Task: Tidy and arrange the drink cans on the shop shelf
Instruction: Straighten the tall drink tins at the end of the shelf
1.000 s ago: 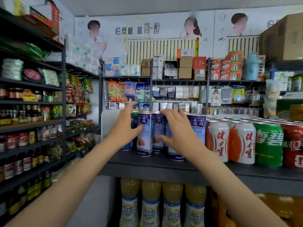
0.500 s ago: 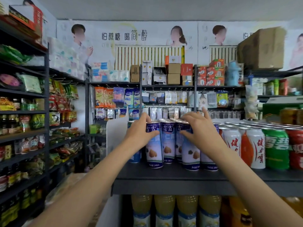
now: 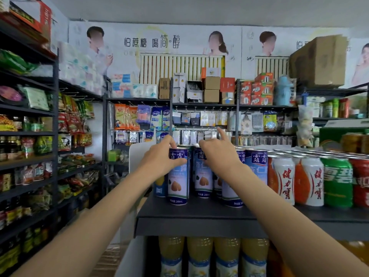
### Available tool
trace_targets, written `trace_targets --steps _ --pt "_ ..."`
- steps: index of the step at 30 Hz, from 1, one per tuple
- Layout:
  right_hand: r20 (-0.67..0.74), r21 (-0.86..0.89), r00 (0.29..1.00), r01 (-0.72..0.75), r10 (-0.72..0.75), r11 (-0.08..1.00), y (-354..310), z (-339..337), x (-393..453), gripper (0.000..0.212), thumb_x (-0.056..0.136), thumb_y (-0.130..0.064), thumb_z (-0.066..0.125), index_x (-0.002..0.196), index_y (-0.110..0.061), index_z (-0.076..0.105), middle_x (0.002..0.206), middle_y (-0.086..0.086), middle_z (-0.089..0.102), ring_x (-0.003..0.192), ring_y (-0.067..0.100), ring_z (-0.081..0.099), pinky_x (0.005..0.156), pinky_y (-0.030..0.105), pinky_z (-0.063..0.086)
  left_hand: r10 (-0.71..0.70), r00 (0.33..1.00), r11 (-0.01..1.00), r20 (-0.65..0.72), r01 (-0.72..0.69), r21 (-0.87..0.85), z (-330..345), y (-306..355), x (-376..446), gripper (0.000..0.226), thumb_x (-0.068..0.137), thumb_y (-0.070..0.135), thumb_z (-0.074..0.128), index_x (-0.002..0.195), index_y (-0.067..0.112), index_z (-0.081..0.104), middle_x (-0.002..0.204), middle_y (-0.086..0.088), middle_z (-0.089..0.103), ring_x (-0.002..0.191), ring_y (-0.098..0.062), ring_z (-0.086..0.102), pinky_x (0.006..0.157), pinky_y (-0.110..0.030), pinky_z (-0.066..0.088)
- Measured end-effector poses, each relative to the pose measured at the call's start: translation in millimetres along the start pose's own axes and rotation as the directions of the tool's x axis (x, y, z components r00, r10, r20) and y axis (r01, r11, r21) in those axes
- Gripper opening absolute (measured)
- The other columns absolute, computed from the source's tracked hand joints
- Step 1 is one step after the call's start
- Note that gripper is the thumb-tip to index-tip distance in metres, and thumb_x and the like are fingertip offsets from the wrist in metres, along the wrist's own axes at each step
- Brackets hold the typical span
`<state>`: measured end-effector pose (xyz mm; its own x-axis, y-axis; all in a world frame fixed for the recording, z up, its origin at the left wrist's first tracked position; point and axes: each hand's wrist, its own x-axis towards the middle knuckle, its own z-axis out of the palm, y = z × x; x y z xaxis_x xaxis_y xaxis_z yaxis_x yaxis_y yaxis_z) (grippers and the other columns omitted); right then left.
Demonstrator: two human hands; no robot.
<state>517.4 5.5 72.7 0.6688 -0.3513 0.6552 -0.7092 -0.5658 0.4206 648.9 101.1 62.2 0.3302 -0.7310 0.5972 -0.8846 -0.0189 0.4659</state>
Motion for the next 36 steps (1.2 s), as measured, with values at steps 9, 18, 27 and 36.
trace_targets --steps 9,18,27,36 --pt "-0.079 0.088 0.997 0.025 -0.018 0.996 12.8 -1.9 -4.7 0.033 0.087 -0.019 0.06 0.119 -0.013 0.05 0.101 0.001 0.065 0.1 0.02 0.061 0.115 0.04 -0.009 0.008 1.0 1.0 0.019 -0.008 -0.027 2.7 8.5 -3.1 0.039 0.077 0.035 0.071 0.098 0.017 0.043 0.102 0.001 0.062 0.09 -0.019 0.06 0.081 -0.038 0.05" --pt "0.045 0.479 0.985 -0.168 0.167 0.861 63.8 -25.8 -57.3 0.046 0.082 -0.031 0.067 0.123 -0.015 0.053 0.125 0.002 0.057 0.117 0.019 0.049 0.108 0.034 0.03 0.116 0.993 0.993 -0.016 -0.117 -0.02 35.3 39.2 -2.8 0.037 0.081 0.037 0.067 0.097 0.019 0.038 0.098 0.001 0.059 0.078 -0.016 0.054 0.06 -0.026 0.041" --pt "-0.301 0.449 0.886 -0.196 0.354 0.872 39.5 30.3 -101.4 0.07 0.074 -0.02 0.075 0.136 -0.007 0.043 0.139 0.015 0.042 0.131 0.034 0.036 0.109 0.045 0.029 0.001 0.997 0.985 0.072 0.011 -0.171 67.2 32.0 -26.1 0.106 0.075 0.024 0.075 0.145 0.025 -0.005 0.134 -0.004 0.047 0.107 -0.022 0.056 0.086 -0.032 0.044" --pt "-0.104 0.474 0.791 -0.493 0.603 0.729 -11.6 47.3 -125.2 0.027 0.081 -0.033 0.067 0.099 -0.013 0.065 0.096 0.006 0.064 0.094 0.027 0.056 0.078 0.039 0.04 -0.167 0.983 0.968 0.079 0.179 -0.173 95.7 24.8 -46.7 0.098 0.079 0.027 0.071 0.146 0.019 0.0 0.136 -0.007 0.046 0.124 -0.026 0.044 0.099 -0.038 0.037"
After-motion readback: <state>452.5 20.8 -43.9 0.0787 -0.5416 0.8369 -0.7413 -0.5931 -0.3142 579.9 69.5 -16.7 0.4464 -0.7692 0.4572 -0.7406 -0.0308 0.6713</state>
